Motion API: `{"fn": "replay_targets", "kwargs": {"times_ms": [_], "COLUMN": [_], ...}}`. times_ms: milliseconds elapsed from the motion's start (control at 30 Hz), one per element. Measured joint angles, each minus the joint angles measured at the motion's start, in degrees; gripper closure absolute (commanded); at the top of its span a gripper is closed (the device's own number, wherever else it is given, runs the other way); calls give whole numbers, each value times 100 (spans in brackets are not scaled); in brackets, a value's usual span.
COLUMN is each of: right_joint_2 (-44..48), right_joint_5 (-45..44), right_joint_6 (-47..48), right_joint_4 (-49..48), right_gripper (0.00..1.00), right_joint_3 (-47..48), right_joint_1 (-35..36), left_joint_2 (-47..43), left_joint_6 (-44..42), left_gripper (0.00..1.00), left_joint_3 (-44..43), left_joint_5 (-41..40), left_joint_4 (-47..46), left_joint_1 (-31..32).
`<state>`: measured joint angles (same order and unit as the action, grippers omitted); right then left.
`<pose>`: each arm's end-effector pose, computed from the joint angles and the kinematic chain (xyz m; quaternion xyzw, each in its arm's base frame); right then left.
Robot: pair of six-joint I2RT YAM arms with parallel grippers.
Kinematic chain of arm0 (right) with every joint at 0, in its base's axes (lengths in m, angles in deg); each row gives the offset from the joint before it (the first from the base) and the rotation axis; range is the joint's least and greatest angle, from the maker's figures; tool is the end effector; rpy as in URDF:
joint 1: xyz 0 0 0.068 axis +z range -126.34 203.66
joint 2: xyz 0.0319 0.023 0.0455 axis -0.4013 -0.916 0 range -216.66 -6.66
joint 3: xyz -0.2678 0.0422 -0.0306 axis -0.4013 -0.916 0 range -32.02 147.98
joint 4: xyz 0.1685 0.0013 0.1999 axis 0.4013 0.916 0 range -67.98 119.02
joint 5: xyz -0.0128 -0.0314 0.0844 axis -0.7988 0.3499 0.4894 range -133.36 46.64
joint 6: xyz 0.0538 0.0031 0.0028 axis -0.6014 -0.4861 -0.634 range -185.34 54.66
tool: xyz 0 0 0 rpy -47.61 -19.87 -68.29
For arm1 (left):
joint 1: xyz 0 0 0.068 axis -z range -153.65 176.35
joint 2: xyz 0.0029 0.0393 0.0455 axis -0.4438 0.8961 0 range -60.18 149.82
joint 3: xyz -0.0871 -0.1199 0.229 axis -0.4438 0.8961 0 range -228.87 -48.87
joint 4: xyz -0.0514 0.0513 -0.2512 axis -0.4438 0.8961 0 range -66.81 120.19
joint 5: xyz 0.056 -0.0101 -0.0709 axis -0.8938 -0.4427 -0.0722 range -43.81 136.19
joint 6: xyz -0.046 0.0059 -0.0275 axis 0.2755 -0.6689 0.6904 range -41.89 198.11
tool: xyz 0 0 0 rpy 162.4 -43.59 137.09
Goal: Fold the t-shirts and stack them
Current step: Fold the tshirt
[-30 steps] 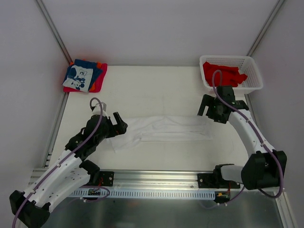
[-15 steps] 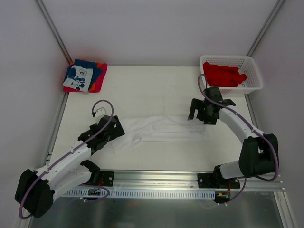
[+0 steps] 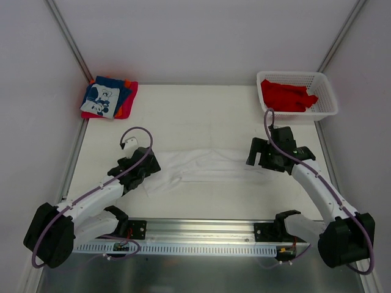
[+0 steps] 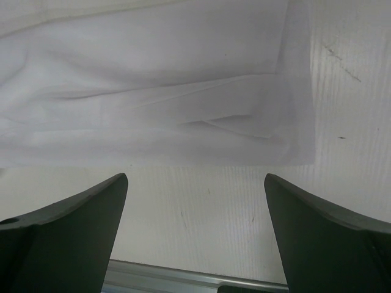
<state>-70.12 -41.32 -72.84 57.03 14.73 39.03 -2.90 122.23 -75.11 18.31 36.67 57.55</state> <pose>0.2136 0.0600 0.2506 -0.0706 0.9420 0.0815 0.3179 0.1741 -0.0859 0.1866 -0.1933 0.8789 -0.0533 0.4328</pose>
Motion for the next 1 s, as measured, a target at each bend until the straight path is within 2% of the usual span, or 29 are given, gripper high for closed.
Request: {"fn": "replay_targets", "kwargs": {"times_ms": [267,533,800,1000], "right_joint_2": [955,1113,1364,1381], "right_joint_5": [-284,-476,-632,-699], "right_joint_6": [7,48,114,116], "right_joint_4": [479,802,986,1069], "right_gripper": [0,1,0,0], "right_joint_3": [-15,-15,-15,-15], "right_joint_1": [4,4,4,4], "left_joint_2": [256,439,697,940], "left_joint_6": [-22,-221,-382,-413], "left_gripper": [13,14,12,13], "left_joint_3": [-2,-11,372,413], "left_joint_5": [-577,-754,153,754], "left_joint_4": [-83,-522,-1679,-2229], "left_joint_1": [-2,-376,-1270,-1405]}}
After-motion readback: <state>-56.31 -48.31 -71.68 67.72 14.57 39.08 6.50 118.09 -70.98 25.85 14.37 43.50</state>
